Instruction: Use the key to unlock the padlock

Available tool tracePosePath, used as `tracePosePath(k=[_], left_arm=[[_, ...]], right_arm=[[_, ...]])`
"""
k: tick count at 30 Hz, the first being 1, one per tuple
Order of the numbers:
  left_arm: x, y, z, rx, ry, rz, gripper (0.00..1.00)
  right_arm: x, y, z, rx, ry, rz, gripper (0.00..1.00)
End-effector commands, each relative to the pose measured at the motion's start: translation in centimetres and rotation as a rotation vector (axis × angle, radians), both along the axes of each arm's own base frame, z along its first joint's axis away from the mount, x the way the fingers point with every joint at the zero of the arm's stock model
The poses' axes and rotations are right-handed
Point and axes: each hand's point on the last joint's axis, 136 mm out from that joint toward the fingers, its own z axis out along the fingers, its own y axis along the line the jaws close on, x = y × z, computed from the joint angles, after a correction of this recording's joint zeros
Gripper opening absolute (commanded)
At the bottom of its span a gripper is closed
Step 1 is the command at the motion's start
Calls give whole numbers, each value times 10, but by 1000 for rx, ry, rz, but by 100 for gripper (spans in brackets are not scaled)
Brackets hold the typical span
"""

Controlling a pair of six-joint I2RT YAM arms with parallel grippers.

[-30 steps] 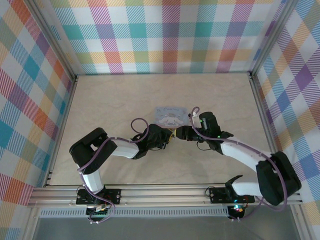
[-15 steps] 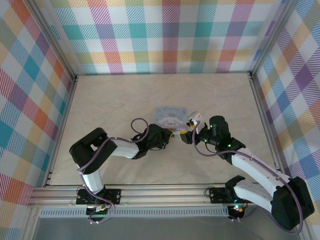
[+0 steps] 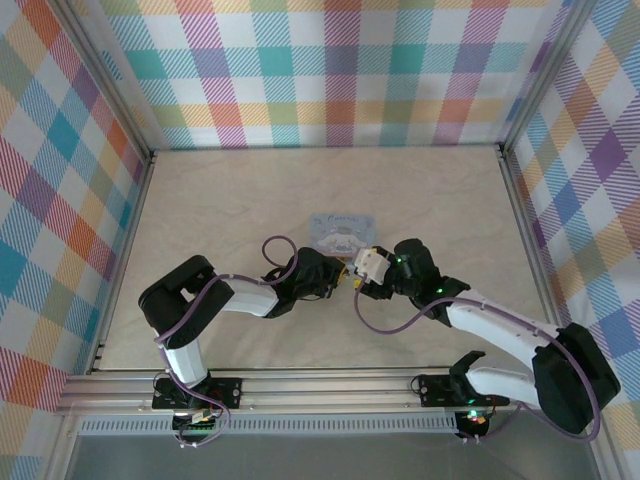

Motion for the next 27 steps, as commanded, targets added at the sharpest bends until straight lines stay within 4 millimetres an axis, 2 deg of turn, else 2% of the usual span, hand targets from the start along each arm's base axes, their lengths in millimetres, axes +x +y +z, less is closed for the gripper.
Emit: tracePosePath(k=[1, 5, 13, 27], left_arm=[[-4, -9, 16, -32, 7, -22, 6], [-5, -9, 16, -31, 7, -23, 6], [-4, -8, 16, -32, 9, -21, 5], [-5, -10, 14, -34, 12, -26, 5]], right_arm=[[-5, 1, -18, -93, -27, 35, 65], [-8, 11, -28, -113, -23, 50, 63], [-6, 25, -41, -134, -23, 55, 51], [5, 32, -41, -117, -49, 28, 39]])
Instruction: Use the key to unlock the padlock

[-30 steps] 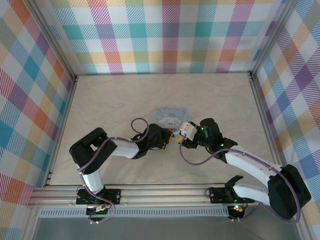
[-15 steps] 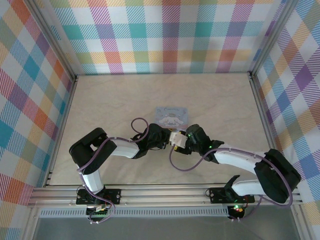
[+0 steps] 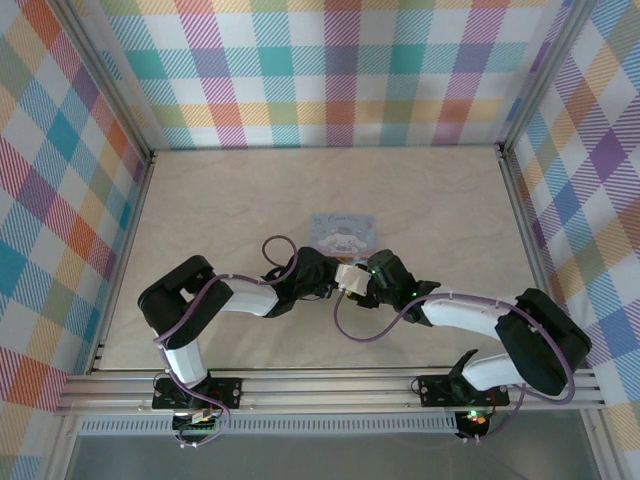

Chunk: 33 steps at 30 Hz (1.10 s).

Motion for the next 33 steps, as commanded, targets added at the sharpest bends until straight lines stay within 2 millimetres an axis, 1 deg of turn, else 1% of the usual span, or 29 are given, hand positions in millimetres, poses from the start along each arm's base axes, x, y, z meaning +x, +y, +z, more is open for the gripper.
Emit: tracePosePath(k=[1, 8, 14, 19, 24, 27, 33], left_arm=[[-4, -9, 13, -35, 4, -21, 5], [-4, -11, 12, -40, 6, -26, 5], [-3, -11, 12, -42, 6, -23, 5], [-3, -11, 12, -43, 6, -24, 5], [-4, -11, 12, -44, 4, -23, 5], [-4, -10, 12, -44, 5, -22, 5], [-4, -10, 13, -47, 3, -20, 5]], right_arm=[[8, 10, 11, 45, -33, -9, 38], [13, 14, 12, 61, -41, -21, 31], [18, 15, 8, 53, -37, -39, 21], [21, 18, 13, 76, -41, -49, 15], [21, 18, 16, 95, -30, -60, 5], [20, 18, 18, 102, -11, -74, 1], [19, 19, 25, 128, 42, -109, 0]])
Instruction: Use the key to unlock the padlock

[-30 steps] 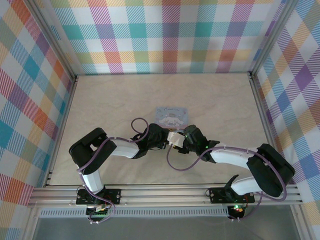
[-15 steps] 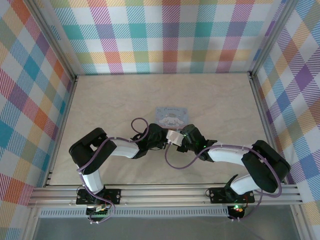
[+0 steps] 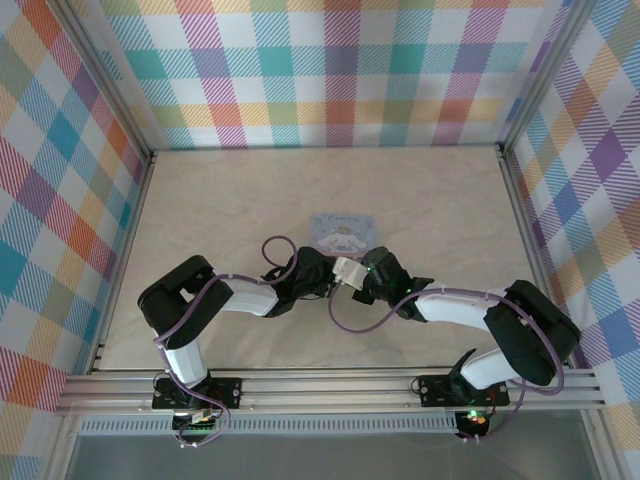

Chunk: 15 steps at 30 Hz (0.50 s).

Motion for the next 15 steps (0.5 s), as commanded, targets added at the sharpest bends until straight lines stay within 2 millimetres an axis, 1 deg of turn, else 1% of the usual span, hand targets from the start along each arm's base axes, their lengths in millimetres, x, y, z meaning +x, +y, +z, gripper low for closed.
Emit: tracePosePath(k=[1, 7, 12, 15], left_arm=[[-5, -11, 12, -36, -6, -37, 5], [-5, -10, 13, -39, -8, -35, 5], [-5, -10, 13, -37, -7, -36, 5], [-5, -10, 12, -36, -7, -35, 5]], right_arm=[[5, 15, 28, 94, 14, -21, 0], [4, 22, 38, 198, 110, -90, 0], [-2, 28, 35, 284, 196, -126, 0], [-3, 31, 30, 313, 233, -142, 0]])
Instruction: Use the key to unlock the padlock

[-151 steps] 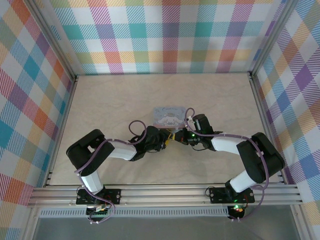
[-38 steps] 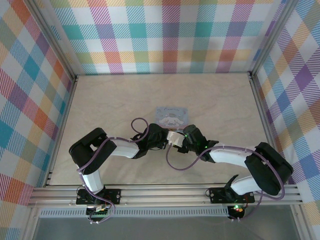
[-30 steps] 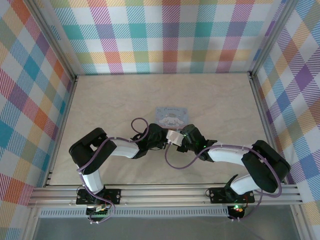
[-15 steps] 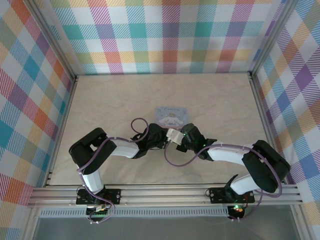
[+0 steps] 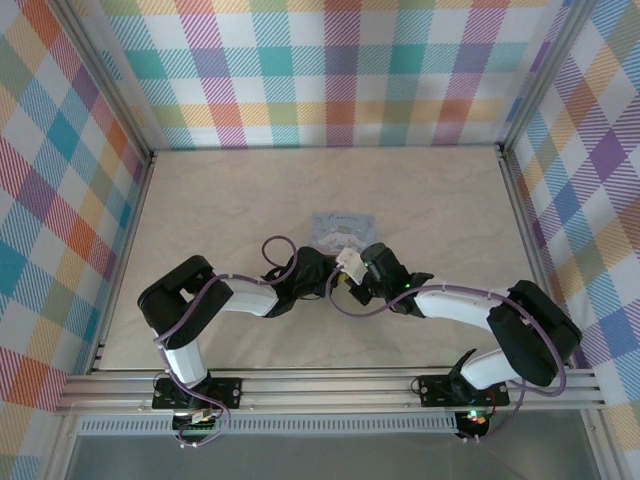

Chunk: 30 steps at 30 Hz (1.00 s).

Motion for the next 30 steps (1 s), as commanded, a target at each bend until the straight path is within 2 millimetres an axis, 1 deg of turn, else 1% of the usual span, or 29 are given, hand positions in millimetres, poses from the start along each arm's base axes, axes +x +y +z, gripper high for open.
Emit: tracePosePath(k=[1, 6, 13, 17, 22, 30], left_arm=[[-5, -9, 10, -30, -4, -34, 4], [-6, -6, 6, -21, 0, -28, 4], [-7, -5, 3, -13, 4, -24, 4], [-6, -3, 0, 6, -2, -24, 6], [-7, 0, -7, 32, 2, -22, 15], [-6, 10, -13, 65, 10, -8, 29]], right_arm=[[1, 29, 25, 186, 31, 11, 0], [-1, 32, 17, 262, 138, -45, 0], [3, 24, 15, 405, 273, -127, 0], [2, 20, 5, 394, 298, -146, 0], [1, 13, -7, 390, 323, -167, 0], [-1, 6, -17, 370, 331, -180, 0]])
